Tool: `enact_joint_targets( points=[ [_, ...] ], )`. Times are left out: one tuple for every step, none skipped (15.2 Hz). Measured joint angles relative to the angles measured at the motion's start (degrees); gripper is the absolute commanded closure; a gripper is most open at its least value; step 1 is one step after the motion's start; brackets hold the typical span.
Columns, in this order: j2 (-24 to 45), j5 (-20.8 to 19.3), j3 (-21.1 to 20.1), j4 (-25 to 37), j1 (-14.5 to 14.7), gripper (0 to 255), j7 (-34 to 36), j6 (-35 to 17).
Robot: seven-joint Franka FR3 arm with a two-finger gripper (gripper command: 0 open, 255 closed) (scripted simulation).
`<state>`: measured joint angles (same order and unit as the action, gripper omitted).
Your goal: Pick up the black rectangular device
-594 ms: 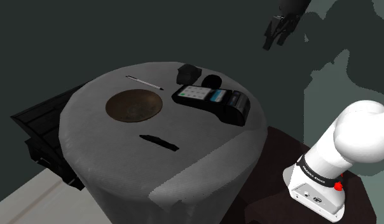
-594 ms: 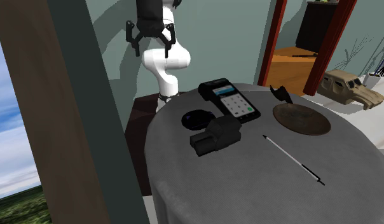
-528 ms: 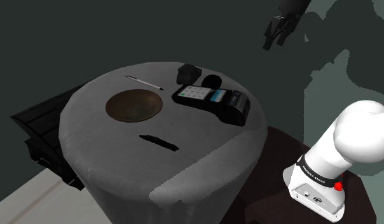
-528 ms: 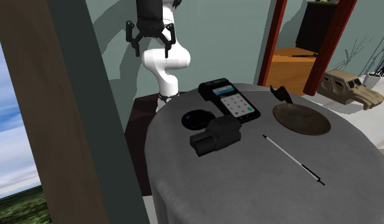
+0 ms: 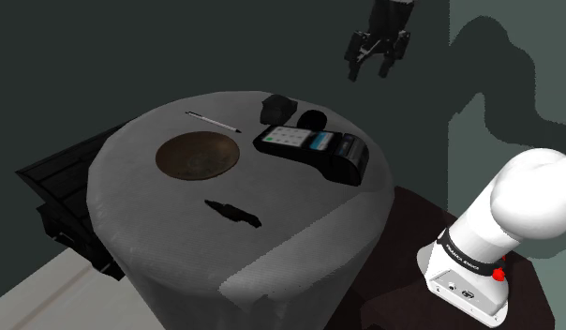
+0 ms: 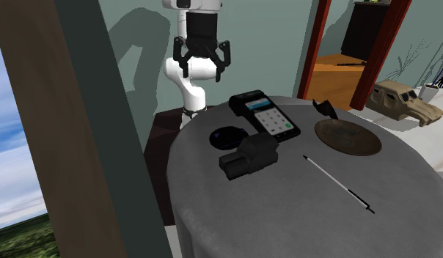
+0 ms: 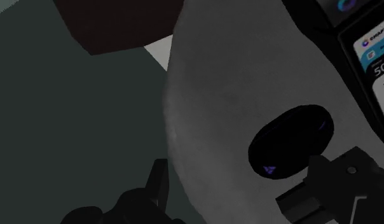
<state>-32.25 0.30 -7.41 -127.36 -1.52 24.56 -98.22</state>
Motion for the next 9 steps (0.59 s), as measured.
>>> enact_joint_targets(
  points=[
    [2.0, 0.5, -1.3, 0.8, -0.3, 0, 3.0, -0.8],
    [4.0, 1.0, -2.5, 2.2, -0.5, 0, 6.1, -1.1],
    [5.8, 1.3, -3.5, 3.2, -0.9, 0, 9.0, -1.5],
    [8.0, 1.6, -4.6, 4.7, -1.1, 0, 12.0, -1.9],
    [10.8, 1.8, -5.9, 6.7, -1.4, 0, 15.2, -2.3],
    [13.0, 1.8, -6.7, 8.3, -1.7, 0, 18.0, -2.6],
    [15.0, 1.8, -7.5, 10.0, -2.0, 0, 20.8, -2.5],
    [17.2, 1.8, -8.2, 11.7, -2.2, 0, 23.6, -2.7],
    [19.6, 1.6, -8.8, 13.4, -2.4, 0, 26.4, -3.0]
  ],
)
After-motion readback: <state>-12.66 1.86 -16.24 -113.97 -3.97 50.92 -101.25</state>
